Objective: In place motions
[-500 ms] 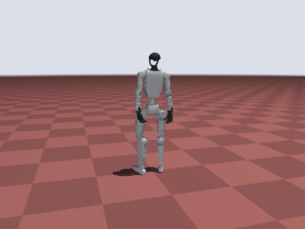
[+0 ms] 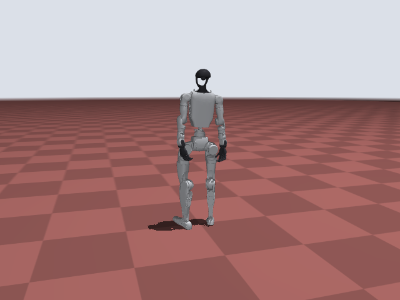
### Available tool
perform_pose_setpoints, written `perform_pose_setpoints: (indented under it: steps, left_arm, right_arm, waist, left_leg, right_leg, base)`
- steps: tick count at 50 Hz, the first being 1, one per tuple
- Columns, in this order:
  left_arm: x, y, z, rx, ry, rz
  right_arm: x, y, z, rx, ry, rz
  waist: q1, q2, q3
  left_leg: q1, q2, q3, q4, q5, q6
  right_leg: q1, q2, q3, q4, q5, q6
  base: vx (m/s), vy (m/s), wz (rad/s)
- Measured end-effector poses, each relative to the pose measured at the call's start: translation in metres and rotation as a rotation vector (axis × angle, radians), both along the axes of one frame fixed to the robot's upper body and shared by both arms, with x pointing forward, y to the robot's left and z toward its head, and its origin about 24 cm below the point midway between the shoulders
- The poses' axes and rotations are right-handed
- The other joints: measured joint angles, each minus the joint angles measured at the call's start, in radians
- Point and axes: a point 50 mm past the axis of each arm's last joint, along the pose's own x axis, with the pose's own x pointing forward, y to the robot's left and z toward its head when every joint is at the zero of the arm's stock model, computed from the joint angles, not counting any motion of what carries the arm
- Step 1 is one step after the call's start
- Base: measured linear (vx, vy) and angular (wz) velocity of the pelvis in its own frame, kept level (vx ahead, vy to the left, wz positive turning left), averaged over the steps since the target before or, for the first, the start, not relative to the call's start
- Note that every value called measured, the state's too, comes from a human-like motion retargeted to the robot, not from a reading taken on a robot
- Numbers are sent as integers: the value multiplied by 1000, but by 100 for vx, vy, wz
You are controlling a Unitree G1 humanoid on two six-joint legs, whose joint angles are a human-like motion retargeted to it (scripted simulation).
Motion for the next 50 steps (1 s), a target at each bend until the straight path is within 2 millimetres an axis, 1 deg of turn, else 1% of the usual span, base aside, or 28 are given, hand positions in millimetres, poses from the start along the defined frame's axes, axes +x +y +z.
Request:
perform_pose_setpoints:
  steps: [23,27,33,40,47,48,50]
  left_arm:
    - [-3,-1,1,-7,11,1]
    - [-3,-2,1,-11,13,1]
    - [-6,0,1,-8,23,19]
    - [-9,13,3,25,36,28]
    - [-6,18,2,46,16,55]
    - [-6,18,2,47,11,55]
    - [-4,18,1,51,1,50]
  right_arm:
    - [0,-1,0,-3,-2,-1]
    - [1,-1,0,-5,-3,5]
    - [4,1,-1,-5,-8,47]
    - [9,3,-2,4,-28,140]
    - [6,5,-1,22,-10,91]
    - [6,5,-1,22,-8,76]
    - [6,4,-1,18,-7,41]
  waist:
    - [1,3,0]
    - [-6,8,-6]
    - [-20,22,-23]
    - [-47,25,-27]
    - [-63,20,-28]
    - [-72,14,-28]
    - [-86,-4,-23]
  left_leg:
    - [0,0,2,-1,1,-2]
    - [-6,6,-1,0,-3,-15]
    - [-15,28,15,-6,-1,-30]
    - [-10,71,14,-5,15,-59]
    - [-3,133,15,46,23,-81]
    - [-12,143,8,73,20,-78]
    - [-36,154,-2,142,23,-54]
  right_leg:
    - [-1,1,2,0,1,-2]
    - [-11,5,-7,4,4,-8]
    - [-29,33,-5,4,6,-22]
    - [-17,74,-2,-8,-13,-36]
    - [-1,114,32,-6,-39,-45]
    - [1,113,34,-5,-43,-46]
    - [7,101,35,-3,-49,-47]
  base:
    - [0,0,0]
    - [0,0,0]
    - [-1,-10,-8]
    - [0,-23,6]
    - [3,-28,5]
    - [3,-27,30]
    - [1,-20,47]
